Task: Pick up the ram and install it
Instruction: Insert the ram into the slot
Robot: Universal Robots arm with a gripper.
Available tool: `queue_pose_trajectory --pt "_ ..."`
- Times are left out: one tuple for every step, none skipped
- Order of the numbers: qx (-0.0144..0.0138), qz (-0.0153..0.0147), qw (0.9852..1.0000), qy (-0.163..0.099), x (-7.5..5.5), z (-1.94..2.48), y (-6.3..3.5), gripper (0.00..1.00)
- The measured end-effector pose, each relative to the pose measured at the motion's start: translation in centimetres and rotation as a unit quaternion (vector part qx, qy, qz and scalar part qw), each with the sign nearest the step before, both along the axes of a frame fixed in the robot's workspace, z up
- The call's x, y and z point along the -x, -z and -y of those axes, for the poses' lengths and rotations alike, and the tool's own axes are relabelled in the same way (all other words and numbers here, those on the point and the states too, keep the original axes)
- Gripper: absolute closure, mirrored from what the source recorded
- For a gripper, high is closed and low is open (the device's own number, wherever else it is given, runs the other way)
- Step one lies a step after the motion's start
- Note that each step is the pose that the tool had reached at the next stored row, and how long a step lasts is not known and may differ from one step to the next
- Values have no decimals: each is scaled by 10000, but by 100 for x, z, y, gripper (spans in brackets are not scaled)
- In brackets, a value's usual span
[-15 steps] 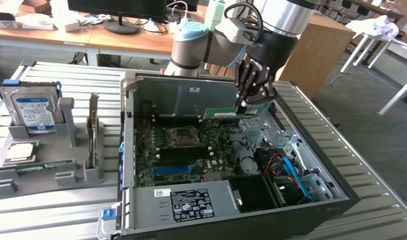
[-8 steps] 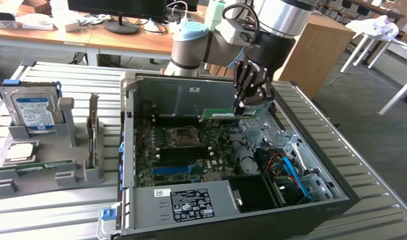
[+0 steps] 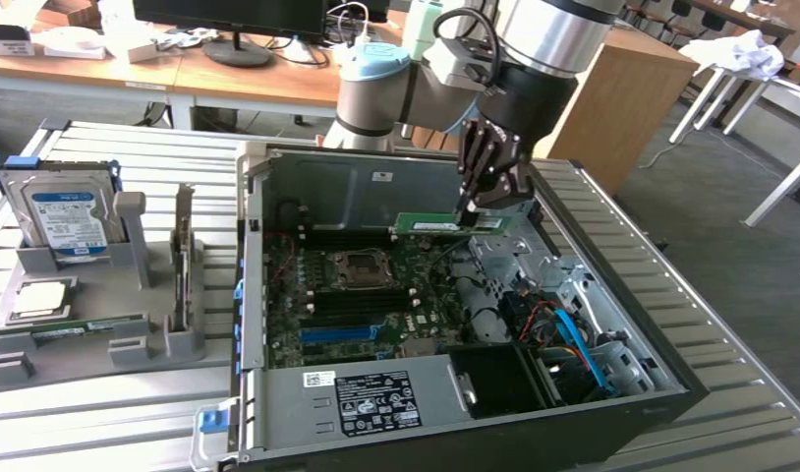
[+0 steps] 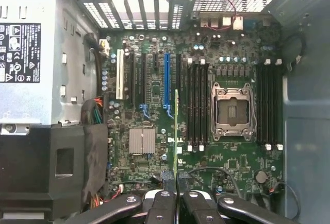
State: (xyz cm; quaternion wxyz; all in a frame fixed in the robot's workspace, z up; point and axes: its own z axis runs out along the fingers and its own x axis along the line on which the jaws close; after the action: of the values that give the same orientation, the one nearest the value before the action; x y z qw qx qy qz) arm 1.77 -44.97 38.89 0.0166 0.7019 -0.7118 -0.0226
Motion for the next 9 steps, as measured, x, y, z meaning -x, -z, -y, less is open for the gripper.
queue_pose_trajectory --pt "0 0 10000 13 0 0 1 87" --pt "0 0 10000 21 0 0 2 87" --pt "0 0 10000 27 1 0 3 87" --pt "-1 0 10000 32 1 0 5 87" --pt "-1 0 10000 35 3 0 6 87" --pt "0 0 10000 38 5 0 7 87" --pt "0 0 10000 39 5 0 7 87" --pt "0 0 10000 41 5 0 12 87" --pt "-1 0 10000 41 5 0 19 87"
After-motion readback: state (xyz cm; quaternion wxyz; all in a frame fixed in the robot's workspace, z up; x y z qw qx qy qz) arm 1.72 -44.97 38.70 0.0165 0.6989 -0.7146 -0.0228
